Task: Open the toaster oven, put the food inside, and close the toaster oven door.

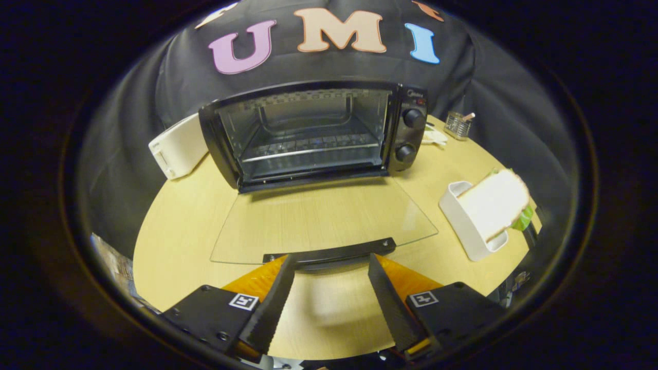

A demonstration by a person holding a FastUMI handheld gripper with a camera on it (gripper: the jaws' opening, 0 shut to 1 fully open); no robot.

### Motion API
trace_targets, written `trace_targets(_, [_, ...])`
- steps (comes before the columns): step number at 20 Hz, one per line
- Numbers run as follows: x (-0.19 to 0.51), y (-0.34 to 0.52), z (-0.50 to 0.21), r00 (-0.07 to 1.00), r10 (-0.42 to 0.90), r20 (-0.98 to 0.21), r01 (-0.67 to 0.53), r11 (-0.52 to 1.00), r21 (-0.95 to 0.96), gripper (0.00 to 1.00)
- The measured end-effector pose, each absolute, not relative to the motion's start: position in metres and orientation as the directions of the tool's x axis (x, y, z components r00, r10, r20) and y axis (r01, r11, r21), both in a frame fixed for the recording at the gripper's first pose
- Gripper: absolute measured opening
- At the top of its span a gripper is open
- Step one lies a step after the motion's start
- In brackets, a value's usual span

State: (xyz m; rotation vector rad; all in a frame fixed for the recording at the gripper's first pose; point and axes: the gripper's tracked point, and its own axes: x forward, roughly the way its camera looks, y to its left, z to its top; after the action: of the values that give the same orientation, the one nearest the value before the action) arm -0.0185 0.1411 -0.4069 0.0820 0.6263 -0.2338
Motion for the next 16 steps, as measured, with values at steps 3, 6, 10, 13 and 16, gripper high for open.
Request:
trace_targets(3, [-0.018, 0.142, -0.415, 0.783, -0.180, -0.596, 0.241, 0.970, 0.023, 0.92])
trace_targets(6, [-0.019, 0.141, -0.420, 0.787, -0.165, -0.594, 0.256, 0.964, 0.072, 0.91])
trace_targets(10, [-0.018, 0.139, -0.426, 0.802, -0.130, -0.583, 0.237, 0.965, 0.112, 0.91])
trace_targets(13, [-0.019, 0.137, -0.426, 0.813, -0.115, -0.571, 0.244, 0.957, 0.154, 0.93])
trace_targets(16, [-0.019, 0.134, -0.419, 0.811, -0.119, -0.572, 0.228, 0.966, 0.123, 0.94])
